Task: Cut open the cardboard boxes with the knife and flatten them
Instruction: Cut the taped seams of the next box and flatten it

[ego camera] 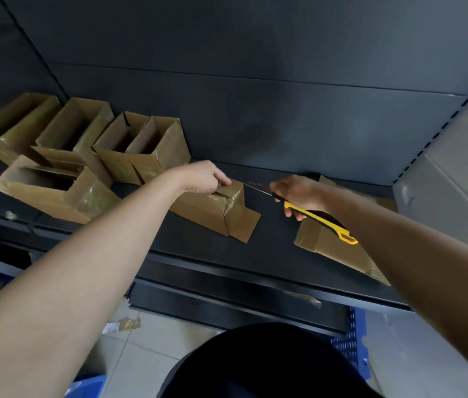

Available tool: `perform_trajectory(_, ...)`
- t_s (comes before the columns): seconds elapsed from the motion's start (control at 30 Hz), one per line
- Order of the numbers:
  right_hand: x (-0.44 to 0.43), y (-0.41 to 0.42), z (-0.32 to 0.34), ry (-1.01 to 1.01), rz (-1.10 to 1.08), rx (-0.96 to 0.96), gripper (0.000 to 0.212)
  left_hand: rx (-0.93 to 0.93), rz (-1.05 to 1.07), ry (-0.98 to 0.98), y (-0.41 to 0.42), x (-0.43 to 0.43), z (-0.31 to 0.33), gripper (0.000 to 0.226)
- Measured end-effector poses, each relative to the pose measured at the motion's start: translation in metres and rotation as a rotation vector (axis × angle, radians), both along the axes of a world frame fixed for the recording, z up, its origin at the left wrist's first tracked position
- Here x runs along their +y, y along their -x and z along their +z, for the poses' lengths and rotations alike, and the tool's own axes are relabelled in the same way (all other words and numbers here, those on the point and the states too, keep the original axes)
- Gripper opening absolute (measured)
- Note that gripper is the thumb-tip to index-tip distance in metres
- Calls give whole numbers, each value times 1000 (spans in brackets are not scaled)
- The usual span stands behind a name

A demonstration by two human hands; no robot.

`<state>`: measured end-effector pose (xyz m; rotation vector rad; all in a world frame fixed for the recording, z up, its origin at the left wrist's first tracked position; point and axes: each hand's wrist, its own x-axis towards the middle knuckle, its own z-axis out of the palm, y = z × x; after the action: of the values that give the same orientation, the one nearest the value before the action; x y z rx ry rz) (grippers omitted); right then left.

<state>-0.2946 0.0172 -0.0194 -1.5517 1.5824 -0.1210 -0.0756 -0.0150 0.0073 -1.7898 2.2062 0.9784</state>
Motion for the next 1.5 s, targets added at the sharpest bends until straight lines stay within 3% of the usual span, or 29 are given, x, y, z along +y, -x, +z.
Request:
perform_trajectory(0.13,2,-4,3,-53,-13,-42,38,-163,-105,-99,-1,-13,3,79)
perform_trajectory(0.3,12,-6,2,-138,51,-78,23,-185,-84,196,-5,-13,-18,55)
perform_trajectory(0.47,20,-20,4,-75,133,44,30,-74,-25,250,-8,-9,-20,56)
perform_trajectory(0.6,24,-32,3,-17,200,268,37,-92,-29,299,-9,-7,-17,54)
perform_trajectory(0.9,39,-79,-7,156,5,457,32,-126,-34,368,-11,-3,-18,50)
perform_trajectory(1.1,44,-94,-19,205,-105,416,36,-153,-36,355,-8,-4,-20,43)
perform_trajectory(1.5,42,-90,-29,306,-74,539,28,-178,-13,332,-5,-9,-24,40)
